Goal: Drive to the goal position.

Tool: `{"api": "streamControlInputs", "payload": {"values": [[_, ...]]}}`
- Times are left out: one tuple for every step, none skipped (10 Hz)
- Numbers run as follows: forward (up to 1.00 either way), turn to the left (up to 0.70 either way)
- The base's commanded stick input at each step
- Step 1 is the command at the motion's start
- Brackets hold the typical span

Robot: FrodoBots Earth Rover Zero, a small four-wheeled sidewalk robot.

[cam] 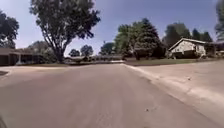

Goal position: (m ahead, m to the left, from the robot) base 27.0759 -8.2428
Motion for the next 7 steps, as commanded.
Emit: {"api": "streamControlInputs", "payload": {"values": [[0.5,0.0],[0.5,0.0],[0.5,0.0],[0.5,0.0],[0.5,0.0],[0.5,0.0],[0.5,0.0]]}}
